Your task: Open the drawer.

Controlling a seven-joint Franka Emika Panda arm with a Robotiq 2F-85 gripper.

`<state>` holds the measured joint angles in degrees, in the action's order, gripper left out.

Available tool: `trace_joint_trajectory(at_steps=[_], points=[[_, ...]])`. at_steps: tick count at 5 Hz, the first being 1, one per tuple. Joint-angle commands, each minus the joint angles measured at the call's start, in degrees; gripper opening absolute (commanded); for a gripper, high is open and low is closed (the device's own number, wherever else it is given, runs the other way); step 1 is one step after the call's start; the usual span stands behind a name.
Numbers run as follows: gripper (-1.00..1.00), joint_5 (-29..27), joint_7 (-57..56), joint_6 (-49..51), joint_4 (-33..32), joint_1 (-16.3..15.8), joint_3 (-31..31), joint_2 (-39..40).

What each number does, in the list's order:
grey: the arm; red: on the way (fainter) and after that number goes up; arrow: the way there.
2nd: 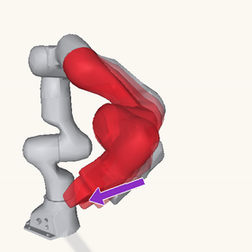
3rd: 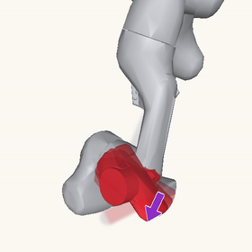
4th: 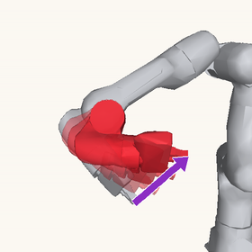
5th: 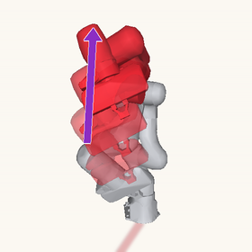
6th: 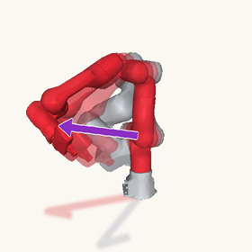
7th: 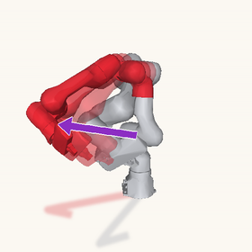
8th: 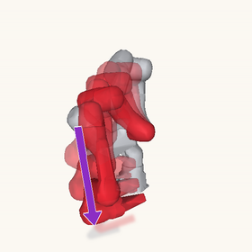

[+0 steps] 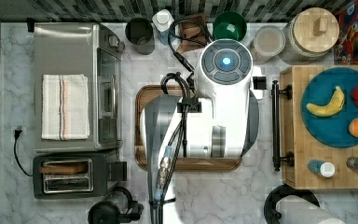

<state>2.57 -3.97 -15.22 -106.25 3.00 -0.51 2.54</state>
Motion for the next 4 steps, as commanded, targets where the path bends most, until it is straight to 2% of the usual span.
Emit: trace_joint_trajectory(at_steps=[1, 2, 3, 4], points=[[1.0, 0.0, -0.1, -0.1, 0.0, -0.1, -0.2, 0.0], [1.0, 0.0, -0.1, -0.1, 0.0, -0.1, -0.2, 0.0], [1.0, -1.4, -4.2, -3.4, -3.1, 1.0, -0.1, -1.4], [1.0, -1.1, -11.2, -2.4, -3.8, 2.4, 0.8, -1.8]])
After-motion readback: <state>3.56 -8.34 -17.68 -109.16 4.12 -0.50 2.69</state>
